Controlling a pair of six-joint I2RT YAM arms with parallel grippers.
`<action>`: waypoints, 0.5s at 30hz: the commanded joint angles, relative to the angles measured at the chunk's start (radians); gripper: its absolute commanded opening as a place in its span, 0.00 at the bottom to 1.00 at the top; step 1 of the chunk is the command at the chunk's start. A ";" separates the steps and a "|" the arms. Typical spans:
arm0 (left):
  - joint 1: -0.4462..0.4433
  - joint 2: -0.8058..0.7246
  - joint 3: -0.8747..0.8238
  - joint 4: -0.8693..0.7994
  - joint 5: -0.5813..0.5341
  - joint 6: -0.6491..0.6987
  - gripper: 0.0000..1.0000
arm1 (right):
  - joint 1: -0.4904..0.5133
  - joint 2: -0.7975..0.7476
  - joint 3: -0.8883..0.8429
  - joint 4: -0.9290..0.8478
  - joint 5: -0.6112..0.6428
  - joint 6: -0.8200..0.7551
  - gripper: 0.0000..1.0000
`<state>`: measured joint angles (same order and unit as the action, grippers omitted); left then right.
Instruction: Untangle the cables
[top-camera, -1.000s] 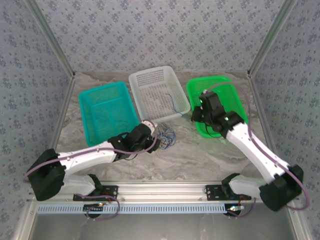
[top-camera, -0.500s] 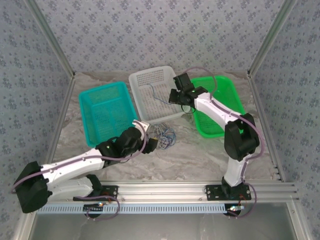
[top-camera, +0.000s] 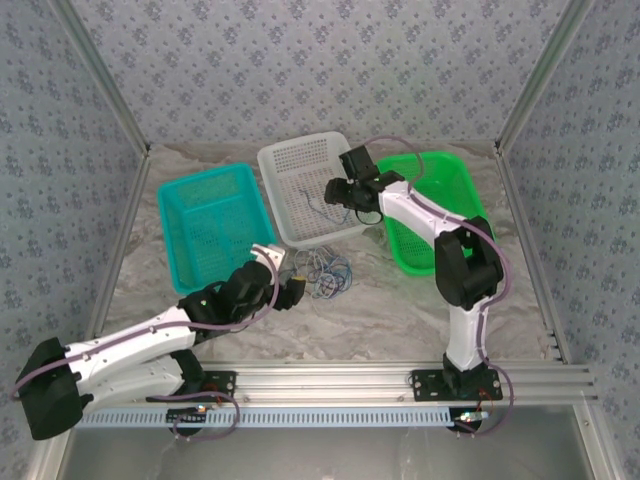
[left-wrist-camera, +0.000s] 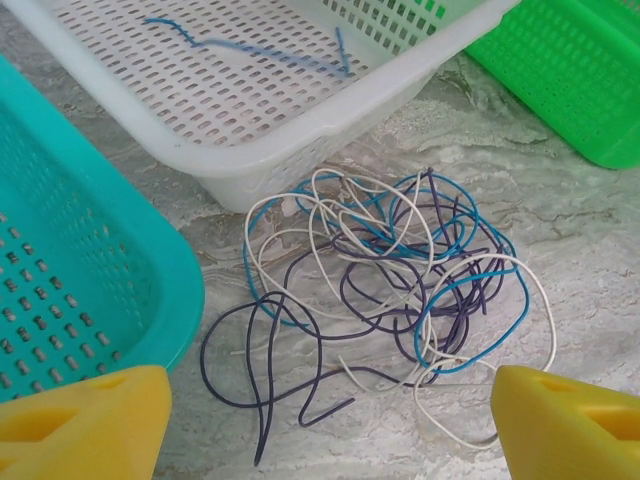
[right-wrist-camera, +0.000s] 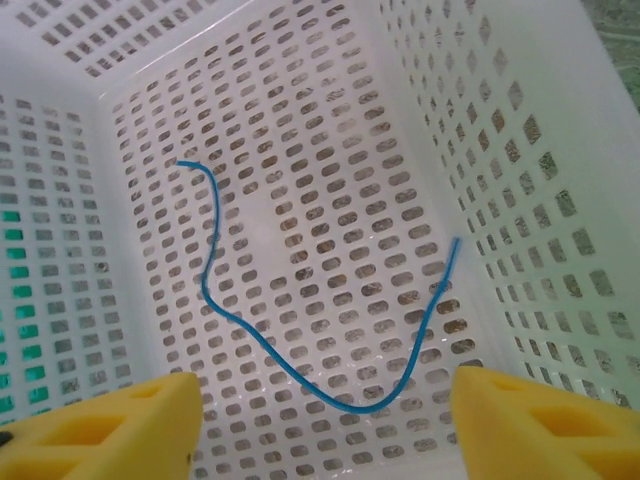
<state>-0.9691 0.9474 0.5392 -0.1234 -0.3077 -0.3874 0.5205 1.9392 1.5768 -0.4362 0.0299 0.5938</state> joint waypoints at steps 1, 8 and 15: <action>-0.005 0.002 -0.002 0.003 -0.012 -0.007 0.84 | 0.032 -0.136 -0.019 0.022 0.006 -0.056 0.72; -0.006 0.110 0.024 0.027 0.150 0.037 0.79 | 0.079 -0.373 -0.245 -0.046 -0.017 -0.121 0.70; -0.004 0.175 0.034 0.087 0.185 0.052 0.75 | 0.091 -0.651 -0.679 0.028 -0.043 -0.092 0.48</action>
<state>-0.9691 1.1110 0.5396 -0.1001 -0.1680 -0.3599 0.6067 1.3479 1.0134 -0.4122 0.0101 0.4885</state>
